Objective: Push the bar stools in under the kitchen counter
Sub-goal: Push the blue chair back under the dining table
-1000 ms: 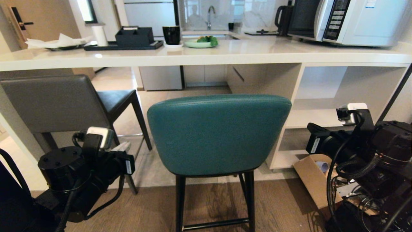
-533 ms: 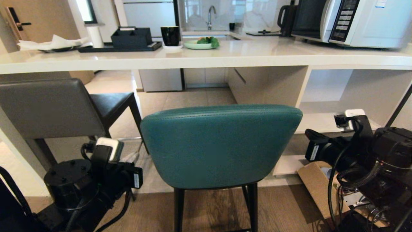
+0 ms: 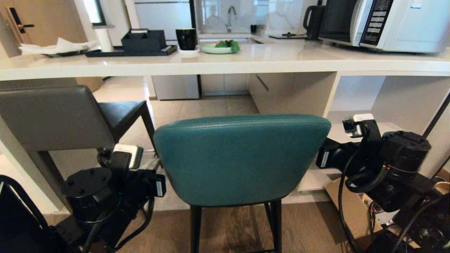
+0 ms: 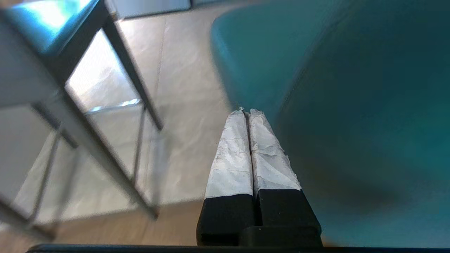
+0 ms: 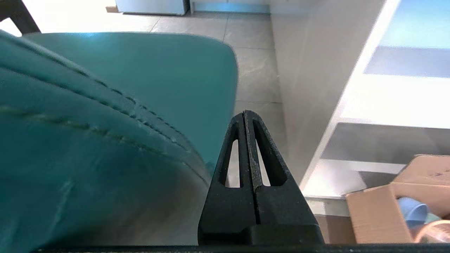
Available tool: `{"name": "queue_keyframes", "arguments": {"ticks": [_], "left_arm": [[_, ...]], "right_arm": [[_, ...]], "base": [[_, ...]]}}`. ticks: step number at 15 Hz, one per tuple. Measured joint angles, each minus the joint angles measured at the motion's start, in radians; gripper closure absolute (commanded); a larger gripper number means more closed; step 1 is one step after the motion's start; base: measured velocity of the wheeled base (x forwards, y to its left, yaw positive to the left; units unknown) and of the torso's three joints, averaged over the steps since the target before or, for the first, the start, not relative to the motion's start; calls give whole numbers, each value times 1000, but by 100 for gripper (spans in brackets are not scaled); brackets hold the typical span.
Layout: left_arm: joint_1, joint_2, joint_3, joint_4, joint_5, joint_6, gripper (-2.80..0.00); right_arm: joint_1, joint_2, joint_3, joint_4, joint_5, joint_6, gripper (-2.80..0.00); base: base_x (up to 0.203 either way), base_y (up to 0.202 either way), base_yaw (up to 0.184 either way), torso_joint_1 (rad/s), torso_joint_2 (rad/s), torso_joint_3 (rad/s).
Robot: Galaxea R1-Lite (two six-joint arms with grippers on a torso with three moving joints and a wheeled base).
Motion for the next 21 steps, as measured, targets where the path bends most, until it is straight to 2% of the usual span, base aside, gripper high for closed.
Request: {"name": "queue_keyframes", "arguments": {"ticks": [5, 12, 18, 21], "left_arm": [[-4, 118, -147, -2, 10, 4, 0], [77, 235, -335, 11, -17, 21, 0], [106, 302, -532, 131, -20, 20, 0], [116, 338, -614, 161, -33, 20, 0]], "right_arm": [[0, 91, -82, -6, -4, 2, 0], [1, 207, -207, 13, -1, -21, 0], [1, 265, -334, 95, -4, -37, 0], [1, 308, -446, 157, -5, -40, 0]], "base": [[0, 0, 0, 0, 0, 0], [0, 0, 0, 0, 0, 0], [0, 0, 0, 0, 0, 0], [0, 0, 0, 0, 0, 0]]}}
